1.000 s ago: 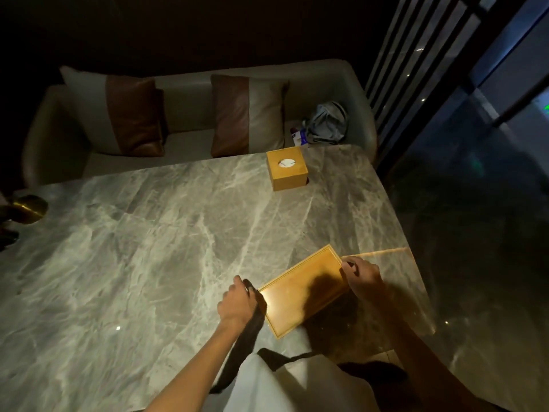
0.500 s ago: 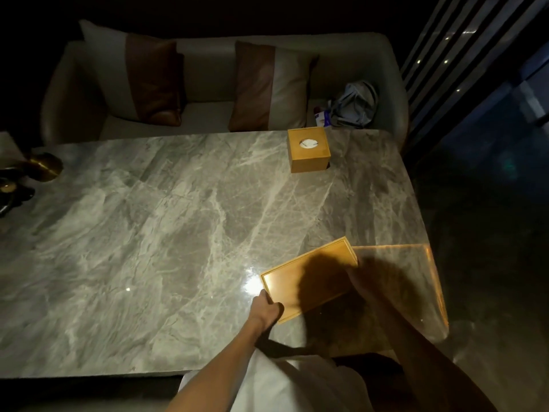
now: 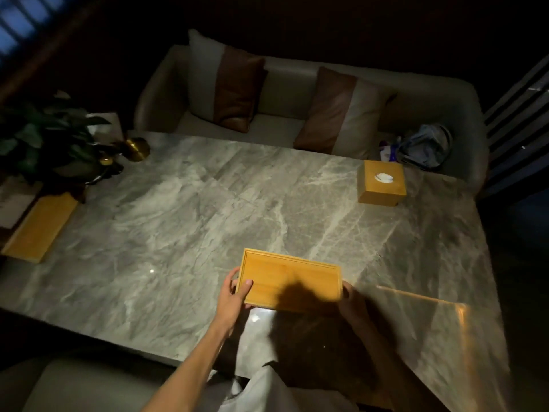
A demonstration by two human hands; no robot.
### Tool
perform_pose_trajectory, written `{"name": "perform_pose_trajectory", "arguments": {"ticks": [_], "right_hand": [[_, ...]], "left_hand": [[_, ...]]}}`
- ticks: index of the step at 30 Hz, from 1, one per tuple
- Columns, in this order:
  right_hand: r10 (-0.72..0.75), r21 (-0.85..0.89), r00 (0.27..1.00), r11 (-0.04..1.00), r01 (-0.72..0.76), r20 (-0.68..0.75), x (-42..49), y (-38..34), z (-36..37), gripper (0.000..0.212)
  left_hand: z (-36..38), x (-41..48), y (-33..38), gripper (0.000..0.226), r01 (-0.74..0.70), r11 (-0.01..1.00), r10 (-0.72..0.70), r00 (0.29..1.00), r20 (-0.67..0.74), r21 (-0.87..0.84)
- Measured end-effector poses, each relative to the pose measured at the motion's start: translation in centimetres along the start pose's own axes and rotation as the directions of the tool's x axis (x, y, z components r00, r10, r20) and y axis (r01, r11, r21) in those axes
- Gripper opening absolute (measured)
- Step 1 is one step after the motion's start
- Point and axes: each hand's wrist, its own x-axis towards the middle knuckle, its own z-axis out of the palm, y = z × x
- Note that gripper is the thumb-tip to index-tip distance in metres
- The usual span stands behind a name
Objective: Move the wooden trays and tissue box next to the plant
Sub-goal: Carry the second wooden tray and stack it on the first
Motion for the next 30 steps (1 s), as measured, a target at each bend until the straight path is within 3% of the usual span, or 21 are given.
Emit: {"name": "perform_pose_trajectory", "arguments": {"ticks": [4,7,9,12,14,16,19,21,25,30], "right_hand": [[-0.135,0.062,0.981,0.99,0.128,0.14,-1.5,-7.6,5.2,0.04],[-0.177,0.007,0.955,0.984,0.18,0.239,-2.1,-13.3,9.1,0.051],[-0.209,-0.164,0.947,0.954,0.253,0.245,-1.8,-16.9,12.1,0.055],[-0.436,-0.493,0.863,0.709,0.505,0.256,-1.6,-22.9,16.9,0.064],[-0.531,-0.545,0.762,0.539,0.642,0.371,-2.2,-27.4,20.7,0.059],[-0.504,-0.534,0.7,0.454,0.713,0.506,-3.1,-31.9,25.0,0.049],[-0.386,-0.376,0.654,0.584,0.719,0.65,-4.9,-36.8,31.3,0.039],[-0.346,-0.287,0.625,0.666,0.689,0.7,-6.0,-38.3,34.7,0.035],[-0.336,-0.203,0.58,0.713,0.671,0.742,-6.7,-38.9,40.1,0.032],[-0.446,-0.136,0.681,0.772,0.621,0.581,-6.2,-37.9,44.8,0.03]], "left_hand": [[-7.5,2.3,1.9,0.045,0.014,0.944,-0.061,0.989,-0.132,-0.329],[-13.9,3.4,3.3,0.046,-0.047,0.929,-0.043,0.971,-0.233,-0.367],[-18.5,4.3,3.9,0.047,-0.073,0.934,-0.025,0.963,-0.268,-0.349],[-24.9,4.9,4.9,0.038,-0.126,0.957,0.053,0.962,-0.268,-0.263],[-28.9,4.9,5.4,0.032,-0.157,0.968,0.096,0.953,-0.288,-0.194],[-32.7,5.1,5.6,0.035,-0.144,0.971,0.087,0.956,-0.28,-0.193],[-37.5,5.9,5.9,0.029,-0.137,0.966,0.065,0.949,-0.309,-0.217],[-40.0,6.7,5.7,0.021,-0.101,0.94,-0.016,0.941,-0.337,-0.326],[-44.8,8.2,4.7,0.02,-0.026,0.874,-0.144,0.94,-0.31,-0.485],[-47.2,10.2,5.1,0.013,0.02,0.758,-0.265,0.923,-0.28,-0.652]]}}
